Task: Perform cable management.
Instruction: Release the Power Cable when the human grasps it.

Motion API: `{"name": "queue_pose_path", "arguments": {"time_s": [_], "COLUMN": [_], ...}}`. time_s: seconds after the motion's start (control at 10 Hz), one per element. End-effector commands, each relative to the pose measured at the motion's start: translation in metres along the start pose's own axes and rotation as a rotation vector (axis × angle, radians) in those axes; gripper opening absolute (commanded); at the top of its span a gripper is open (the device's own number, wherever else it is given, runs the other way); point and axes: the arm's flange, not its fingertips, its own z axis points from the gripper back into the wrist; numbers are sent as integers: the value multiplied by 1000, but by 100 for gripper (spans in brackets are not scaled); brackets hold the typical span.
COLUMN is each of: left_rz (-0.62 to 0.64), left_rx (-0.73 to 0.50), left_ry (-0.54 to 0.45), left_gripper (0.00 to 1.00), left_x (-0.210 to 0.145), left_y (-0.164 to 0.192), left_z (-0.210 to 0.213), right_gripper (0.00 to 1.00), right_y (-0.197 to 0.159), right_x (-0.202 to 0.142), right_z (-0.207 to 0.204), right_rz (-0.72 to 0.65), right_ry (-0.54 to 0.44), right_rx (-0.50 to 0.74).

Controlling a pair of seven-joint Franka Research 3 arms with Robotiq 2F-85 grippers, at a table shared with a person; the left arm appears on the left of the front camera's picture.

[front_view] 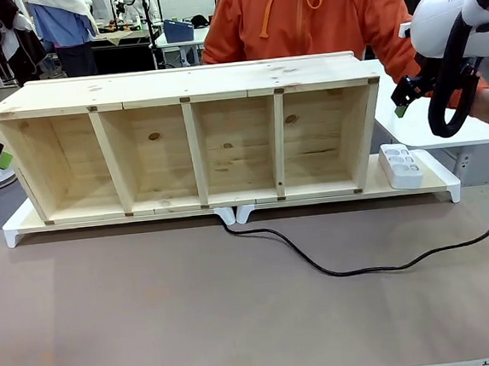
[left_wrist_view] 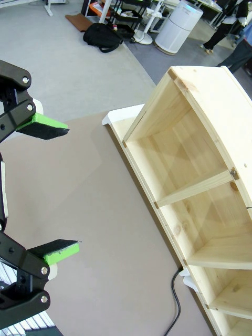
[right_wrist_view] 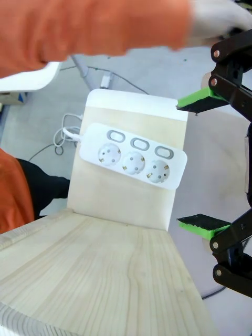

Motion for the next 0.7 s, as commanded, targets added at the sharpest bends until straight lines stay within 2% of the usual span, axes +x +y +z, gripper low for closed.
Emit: {"name": "queue_pose_path", "arguments": {"time_s": [0.0,0.6], "left_rz": [4,4], "left_rx": [2,2], "left_ry": [-3,-3], "left_gripper": [100,100], "left_x": [1,1], "left_y": [0,0], "left_z": [-1,-1], "right_gripper": [100,100], "right_y": [-1,-1], "right_x": [0,0], "right_z": [0,0], "right_rz": [-10,-10], "right_ry": [0,0], "right_rx": [8,8]}}
